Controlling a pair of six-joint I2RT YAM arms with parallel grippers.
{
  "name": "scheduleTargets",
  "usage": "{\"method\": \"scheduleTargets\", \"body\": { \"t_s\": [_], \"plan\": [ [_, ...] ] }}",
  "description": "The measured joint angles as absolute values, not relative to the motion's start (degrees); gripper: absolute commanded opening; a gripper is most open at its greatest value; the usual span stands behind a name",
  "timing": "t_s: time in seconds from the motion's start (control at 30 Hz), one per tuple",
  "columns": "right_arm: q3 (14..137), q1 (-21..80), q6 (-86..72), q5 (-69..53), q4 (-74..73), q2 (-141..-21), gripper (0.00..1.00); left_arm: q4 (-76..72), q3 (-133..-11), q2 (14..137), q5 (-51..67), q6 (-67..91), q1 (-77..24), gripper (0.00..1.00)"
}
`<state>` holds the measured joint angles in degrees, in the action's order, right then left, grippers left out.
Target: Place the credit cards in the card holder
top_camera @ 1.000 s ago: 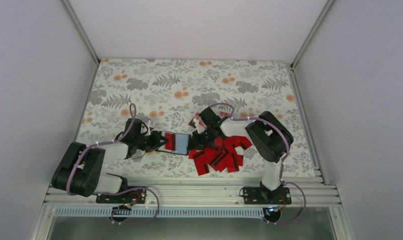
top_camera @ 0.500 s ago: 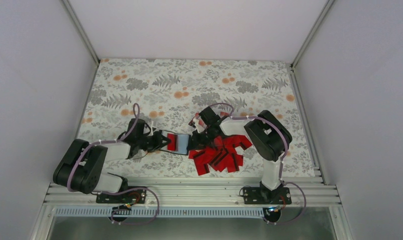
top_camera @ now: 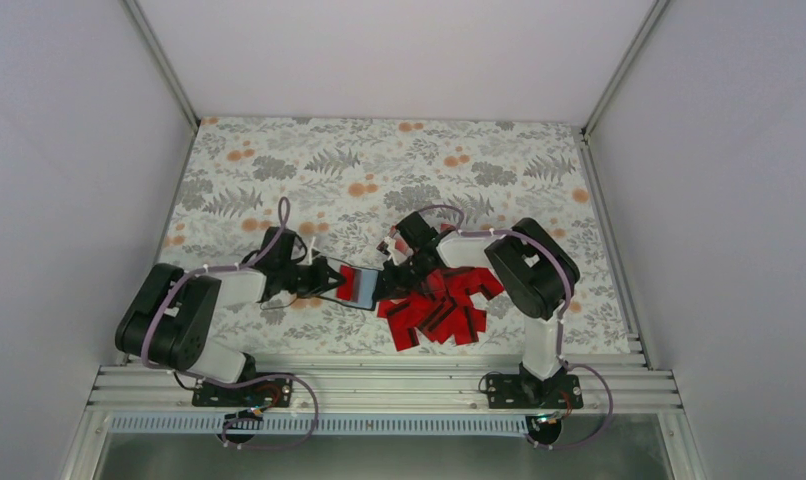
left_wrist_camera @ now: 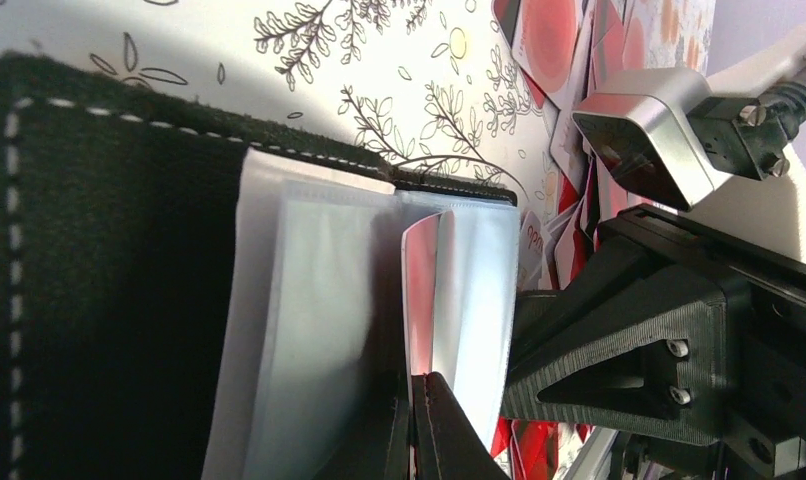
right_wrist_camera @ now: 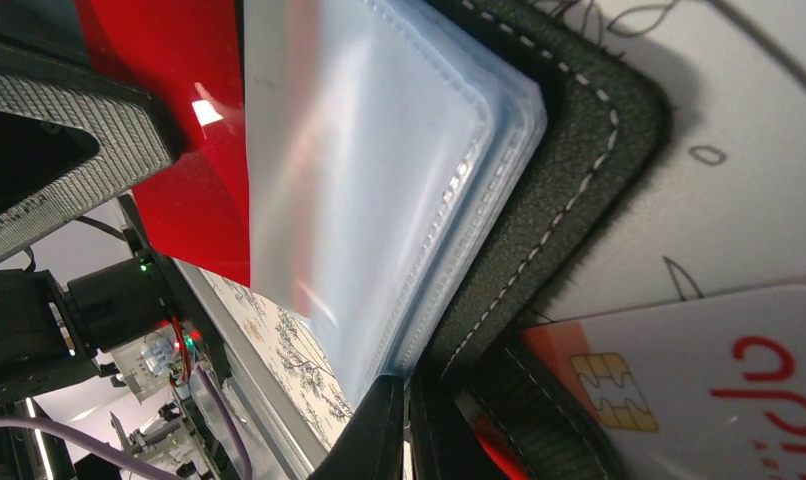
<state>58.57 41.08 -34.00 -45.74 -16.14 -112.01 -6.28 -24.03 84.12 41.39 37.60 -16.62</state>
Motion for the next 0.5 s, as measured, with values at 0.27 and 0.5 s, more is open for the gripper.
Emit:
{"method": "scheduleTargets", "body": {
  "t_s": [0.27, 0.5],
  "plan": [
    [59.66, 40.88, -33.19, -46.19, -17.78, -112.66, 0.04, -4.73, -26.02, 86.61, 43.09, 34.83, -16.62, 0.02],
    [60.55, 40.73, -32.71, -46.78, -18.87, -113.34, 0.04, -2.94, -27.79, 88.27, 44.23, 32.34, -16.62, 0.02]
  ]
}}
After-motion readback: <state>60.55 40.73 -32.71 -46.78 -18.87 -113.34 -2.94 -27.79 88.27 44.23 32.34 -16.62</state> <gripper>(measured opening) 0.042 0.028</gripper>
